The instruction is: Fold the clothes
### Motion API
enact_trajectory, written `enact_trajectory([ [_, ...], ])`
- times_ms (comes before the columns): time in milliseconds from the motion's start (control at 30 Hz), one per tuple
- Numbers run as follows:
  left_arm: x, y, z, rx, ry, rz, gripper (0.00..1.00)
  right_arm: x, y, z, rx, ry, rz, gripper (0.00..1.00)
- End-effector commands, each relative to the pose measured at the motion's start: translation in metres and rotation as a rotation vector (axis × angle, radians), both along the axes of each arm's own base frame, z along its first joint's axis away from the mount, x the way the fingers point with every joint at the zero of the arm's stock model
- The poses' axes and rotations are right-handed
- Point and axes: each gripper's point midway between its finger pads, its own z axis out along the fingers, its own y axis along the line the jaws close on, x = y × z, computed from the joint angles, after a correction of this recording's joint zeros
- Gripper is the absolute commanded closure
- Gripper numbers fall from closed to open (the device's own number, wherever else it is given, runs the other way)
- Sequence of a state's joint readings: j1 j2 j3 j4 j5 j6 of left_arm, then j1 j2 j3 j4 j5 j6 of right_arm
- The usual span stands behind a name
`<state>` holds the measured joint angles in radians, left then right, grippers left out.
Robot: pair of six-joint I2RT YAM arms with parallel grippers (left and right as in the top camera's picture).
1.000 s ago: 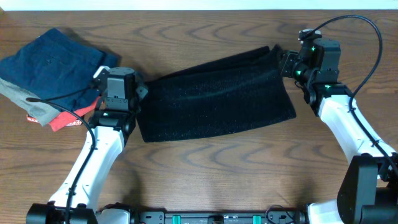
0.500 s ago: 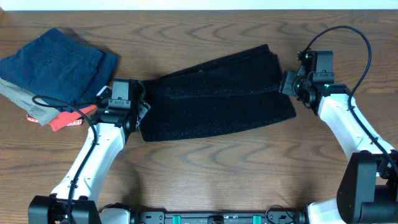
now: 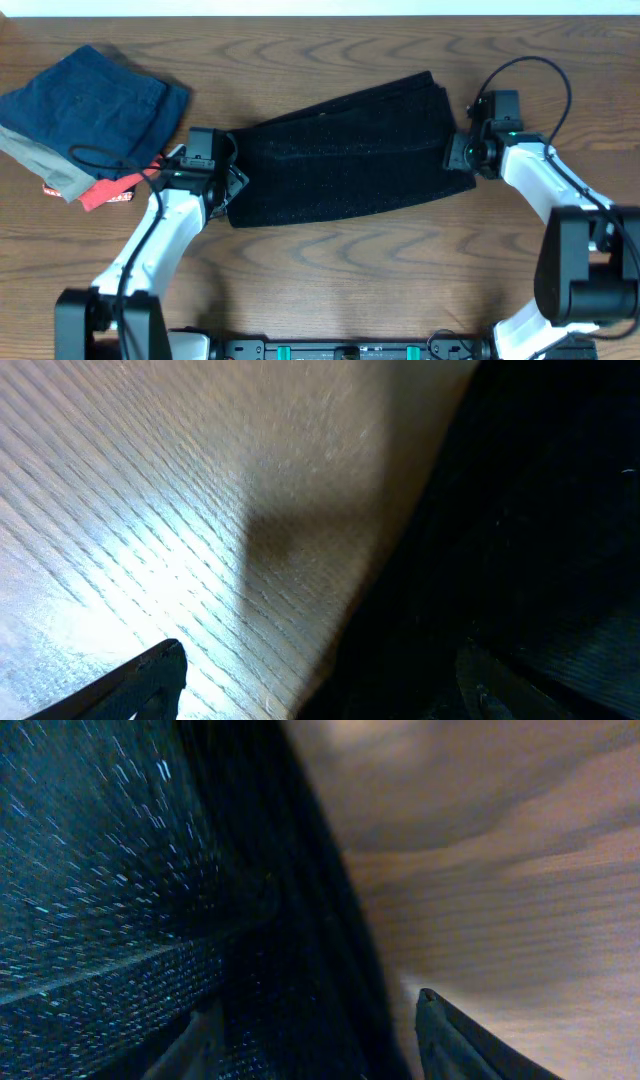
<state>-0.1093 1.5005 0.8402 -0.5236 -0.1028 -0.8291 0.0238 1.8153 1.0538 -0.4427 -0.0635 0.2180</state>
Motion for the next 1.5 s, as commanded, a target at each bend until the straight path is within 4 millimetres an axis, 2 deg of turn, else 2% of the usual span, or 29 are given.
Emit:
enact_trajectory([
  [0, -0.012, -0.006, -0.023, -0.021, 0.084, -0.058, 0.13, 0.0, 0.013, -0.008, 0.064, 0.018, 0.066, 0.39],
  [67, -0.012, -0.013, -0.03, -0.053, 0.105, -0.087, 0.13, -0.004, 0.014, -0.014, 0.068, 0.044, 0.075, 0.42],
  [133, -0.016, -0.018, -0.036, -0.08, 0.133, -0.102, 0.15, -0.011, 0.013, -0.019, 0.062, 0.076, 0.082, 0.51],
  [233, -0.026, -0.018, -0.043, -0.083, 0.185, -0.101, 0.17, -0.021, 0.01, -0.023, 0.046, 0.121, 0.076, 0.69],
  [333, -0.041, -0.016, -0.046, -0.079, 0.248, -0.099, 0.22, -0.033, 0.002, -0.027, 0.001, 0.174, 0.061, 0.96],
  [367, -0.046, -0.016, -0.046, -0.078, 0.272, -0.097, 0.23, -0.038, -0.001, -0.028, -0.014, 0.194, 0.052, 0.99],
  [500, -0.07, -0.013, -0.046, -0.068, 0.37, -0.125, 0.25, -0.064, -0.014, -0.032, -0.072, 0.304, -0.005, 0.99],
  [633, -0.091, -0.011, -0.044, -0.058, 0.461, -0.182, 0.26, -0.1, -0.03, -0.03, -0.151, 0.45, -0.093, 0.99],
  [867, -0.105, -0.009, -0.04, -0.054, 0.522, -0.235, 0.26, -0.136, -0.03, -0.024, -0.156, 0.595, -0.146, 0.99],
  [933, -0.106, -0.009, -0.036, -0.053, 0.517, -0.252, 0.26, -0.139, -0.027, -0.021, -0.138, 0.602, -0.154, 0.99],
  [1033, -0.101, -0.01, -0.026, -0.051, 0.473, -0.263, 0.25, -0.131, -0.02, -0.012, -0.09, 0.554, -0.156, 0.98],
  [1167, -0.086, -0.011, -0.004, -0.047, 0.354, -0.267, 0.25, -0.114, -0.013, 0.013, -0.042, 0.424, -0.135, 0.85],
  [1233, -0.078, -0.012, 0.007, -0.046, 0.285, -0.269, 0.25, -0.104, -0.01, 0.031, -0.054, 0.332, -0.035, 0.79],
  [1367, -0.069, -0.013, 0.024, -0.043, 0.189, -0.271, 0.24, -0.084, 0.0, 0.06, -0.088, 0.162, 0.168, 0.5],
  [1467, -0.067, -0.014, 0.028, -0.044, 0.165, -0.269, 0.24, -0.08, 0.008, 0.063, -0.104, 0.127, 0.286, 0.34],
])
